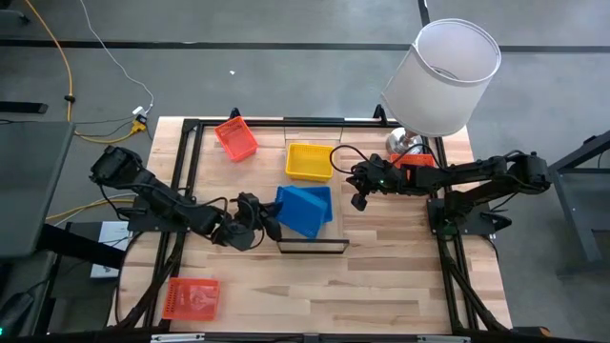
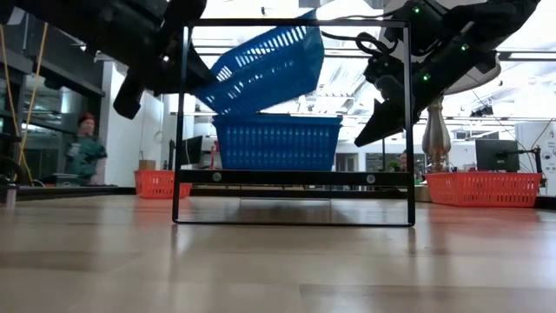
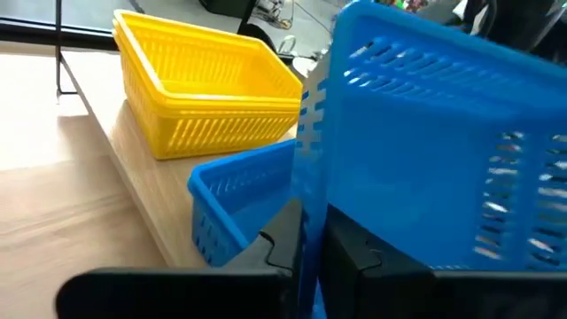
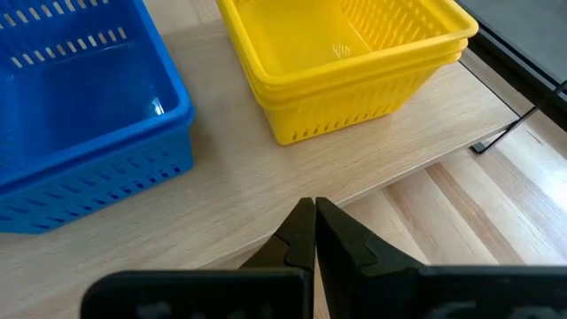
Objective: Stack baskets on shelf by color
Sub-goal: Stack the blue bin on top of the blue bin on the shelf
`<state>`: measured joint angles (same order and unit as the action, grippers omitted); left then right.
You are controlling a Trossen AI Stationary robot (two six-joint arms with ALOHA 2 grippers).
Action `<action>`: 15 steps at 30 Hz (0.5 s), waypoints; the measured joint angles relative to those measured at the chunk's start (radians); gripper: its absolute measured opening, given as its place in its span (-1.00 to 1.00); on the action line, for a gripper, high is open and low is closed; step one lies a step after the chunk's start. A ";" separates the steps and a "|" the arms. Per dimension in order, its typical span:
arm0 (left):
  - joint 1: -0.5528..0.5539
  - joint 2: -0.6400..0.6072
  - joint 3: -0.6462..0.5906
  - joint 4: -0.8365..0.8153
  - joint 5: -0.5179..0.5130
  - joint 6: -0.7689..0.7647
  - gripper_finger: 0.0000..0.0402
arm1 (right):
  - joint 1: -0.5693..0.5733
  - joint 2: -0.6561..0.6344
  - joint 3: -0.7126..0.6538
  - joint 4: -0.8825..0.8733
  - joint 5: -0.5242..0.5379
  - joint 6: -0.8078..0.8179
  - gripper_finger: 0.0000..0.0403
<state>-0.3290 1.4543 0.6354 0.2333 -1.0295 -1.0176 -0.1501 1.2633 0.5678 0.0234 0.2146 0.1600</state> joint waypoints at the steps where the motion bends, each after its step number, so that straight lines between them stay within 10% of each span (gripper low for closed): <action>1: 0.001 0.005 0.000 0.005 0.000 0.000 -0.90 | 0.000 0.000 0.000 0.000 0.000 0.000 -1.00; 15: 0.022 0.033 0.000 0.022 0.016 0.041 -0.61 | 0.000 0.000 0.000 0.002 0.000 0.019 -1.00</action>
<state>-0.3069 1.4868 0.6357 0.2552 -1.0130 -0.9771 -0.1499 1.2633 0.5678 0.0254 0.2146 0.1787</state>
